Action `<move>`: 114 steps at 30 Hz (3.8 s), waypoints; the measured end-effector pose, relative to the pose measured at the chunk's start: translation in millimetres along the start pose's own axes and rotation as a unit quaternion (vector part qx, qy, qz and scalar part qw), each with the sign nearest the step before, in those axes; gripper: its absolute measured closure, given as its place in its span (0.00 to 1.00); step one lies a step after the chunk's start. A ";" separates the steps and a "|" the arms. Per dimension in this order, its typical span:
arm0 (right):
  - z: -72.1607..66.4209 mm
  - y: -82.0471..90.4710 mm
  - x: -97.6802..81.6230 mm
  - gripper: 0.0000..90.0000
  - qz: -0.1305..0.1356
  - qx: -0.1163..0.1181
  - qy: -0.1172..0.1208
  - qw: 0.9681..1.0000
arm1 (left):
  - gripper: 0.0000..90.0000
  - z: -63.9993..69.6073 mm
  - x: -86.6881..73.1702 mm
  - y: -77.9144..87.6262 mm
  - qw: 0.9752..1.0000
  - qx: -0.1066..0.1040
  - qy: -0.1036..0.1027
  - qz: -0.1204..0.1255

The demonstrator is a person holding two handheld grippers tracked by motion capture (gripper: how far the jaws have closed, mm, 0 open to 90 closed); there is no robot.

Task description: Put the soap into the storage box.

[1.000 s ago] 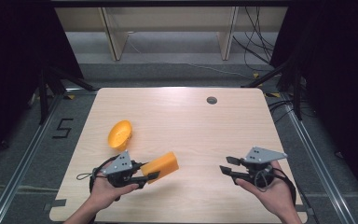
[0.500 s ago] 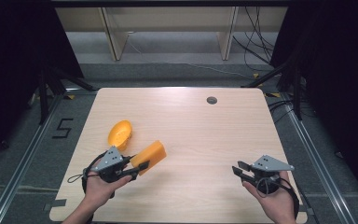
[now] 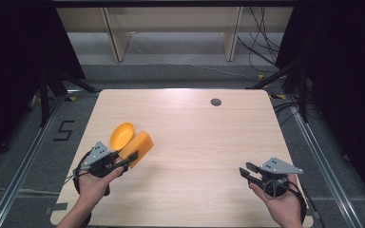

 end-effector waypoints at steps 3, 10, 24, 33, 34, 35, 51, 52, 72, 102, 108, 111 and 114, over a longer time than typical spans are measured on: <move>-1.3 1.7 -0.2 0.72 -0.003 -0.008 -0.015 1.000 | 0.67 -4.0 2.1 1.4 1.000 0.012 0.001 0.006; 2.3 0.6 0.3 0.72 0.006 -0.007 -0.002 1.000 | 0.67 -12.2 5.1 3.5 0.999 0.034 -0.004 0.007; 3.0 0.1 -1.0 0.70 0.005 -0.012 -0.011 1.000 | 0.67 -29.1 15.0 6.6 0.997 0.073 -0.001 0.025; 4.2 -0.9 -0.2 0.70 0.010 -0.009 -0.005 1.000 | 0.67 -42.8 23.3 6.7 0.994 0.104 0.003 0.040; 3.4 -1.1 -0.3 0.70 0.005 -0.005 -0.008 1.000 | 0.67 -44.4 24.3 6.8 0.993 0.114 -0.003 0.036; 0.5 -1.4 -1.1 0.70 0.004 -0.009 -0.021 1.000 | 0.67 -46.1 24.8 6.1 0.992 0.121 -0.003 0.039; 0.5 -2.2 -4.1 0.69 -0.005 -0.009 -0.025 1.000 | 0.67 -64.6 9.7 -23.8 0.976 0.214 -0.013 0.031; 2.2 -2.5 -4.2 0.69 -0.005 -0.005 -0.016 1.000 | 0.67 -65.4 7.6 -25.9 0.976 0.217 -0.013 0.029; 0.8 -4.8 -6.2 0.68 -0.014 0.003 -0.013 1.000 | 0.67 -69.7 -11.5 -42.6 0.963 0.265 -0.039 0.020; -1.6 -6.0 -8.3 0.66 -0.022 0.011 -0.003 1.000 | 0.35 -56.3 -17.6 -49.6 0.971 0.235 -0.044 -0.003; -1.7 -5.8 -8.0 0.66 -0.022 0.013 -0.003 1.000 | 0.32 -56.2 -17.2 -45.5 0.973 0.223 -0.050 -0.021; -2.9 -4.4 -8.2 0.66 -0.028 0.010 -0.015 0.999 | 0.31 -55.9 -15.2 -38.6 0.975 0.216 -0.042 -0.027; -3.6 -4.3 -8.5 0.66 -0.031 0.011 -0.019 0.999 | 0.29 -53.0 -10.6 -26.7 0.977 0.205 -0.046 -0.034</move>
Point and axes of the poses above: each handheld gripper's, and its own axes: y roughly backward along the jaws, x roughly out of its top, z roughly to its right, the point moved 4 cm from there along -y, roughly forward along the jaws, and after that the axes turned 15 degrees about z, right-handed, at the moved point
